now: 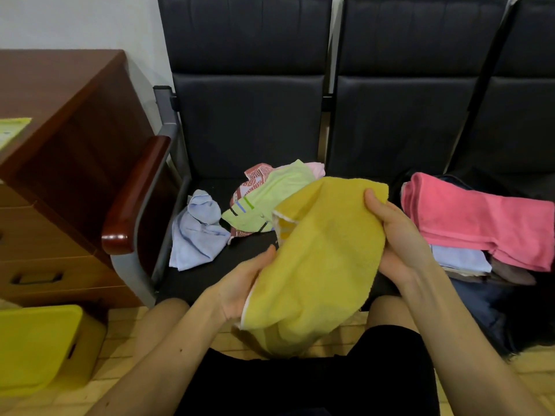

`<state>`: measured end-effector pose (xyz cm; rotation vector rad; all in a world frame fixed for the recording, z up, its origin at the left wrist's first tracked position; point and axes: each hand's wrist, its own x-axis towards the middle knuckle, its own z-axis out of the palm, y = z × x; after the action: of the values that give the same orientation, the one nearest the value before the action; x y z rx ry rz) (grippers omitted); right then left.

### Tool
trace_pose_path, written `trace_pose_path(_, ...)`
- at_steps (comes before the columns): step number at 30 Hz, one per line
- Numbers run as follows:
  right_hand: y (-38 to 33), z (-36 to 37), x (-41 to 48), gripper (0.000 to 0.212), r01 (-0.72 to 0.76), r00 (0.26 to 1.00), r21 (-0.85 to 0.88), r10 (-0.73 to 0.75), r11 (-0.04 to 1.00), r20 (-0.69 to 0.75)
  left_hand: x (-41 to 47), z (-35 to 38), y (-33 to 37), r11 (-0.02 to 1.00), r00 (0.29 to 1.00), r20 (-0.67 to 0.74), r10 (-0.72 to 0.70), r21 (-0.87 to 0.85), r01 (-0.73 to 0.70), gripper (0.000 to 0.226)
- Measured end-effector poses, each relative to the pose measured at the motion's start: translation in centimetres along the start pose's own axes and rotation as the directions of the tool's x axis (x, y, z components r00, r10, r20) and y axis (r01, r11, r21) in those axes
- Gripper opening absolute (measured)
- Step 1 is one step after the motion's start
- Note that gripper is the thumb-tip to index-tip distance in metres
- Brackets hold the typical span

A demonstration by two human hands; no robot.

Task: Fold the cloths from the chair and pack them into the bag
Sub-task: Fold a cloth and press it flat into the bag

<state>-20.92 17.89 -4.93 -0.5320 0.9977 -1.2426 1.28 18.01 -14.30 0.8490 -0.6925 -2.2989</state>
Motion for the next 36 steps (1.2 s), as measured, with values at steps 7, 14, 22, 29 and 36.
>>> trace_pose_path(7,0.4,-0.5,-0.3,0.042,-0.025,0.999,0.110,0.028,0.994,-0.027,-1.1,0.9,1.5,0.984,0.988,-0.006,0.153,0.096,-0.152,0.051)
trace_pose_path(14,3.6,-1.0,-1.3,0.030,-0.086,0.989,-0.176,0.105,0.981,0.102,-1.3,4.0,6.5,0.873,0.825,-0.343,0.449,0.365,-0.324,0.031)
trace_pose_path(22,-2.6,0.8,-0.5,0.035,0.215,0.963,-0.405,-0.124,0.888,0.240,-3.2,5.8,11.1,0.558,0.674,-0.205,0.710,0.748,-0.360,0.021)
trace_pose_path(29,-5.3,2.3,0.3,0.061,0.280,0.952,-0.775,-0.270,0.566,0.147,-2.8,5.6,13.2,0.508,0.644,-0.206,0.737,0.798,-0.326,0.017)
trace_pose_path(36,-7.3,3.7,1.1,0.032,0.376,0.923,-0.749,-0.290,0.546,0.252,-2.4,5.6,15.8,0.727,0.783,-0.357,0.510,0.664,-0.171,0.026)
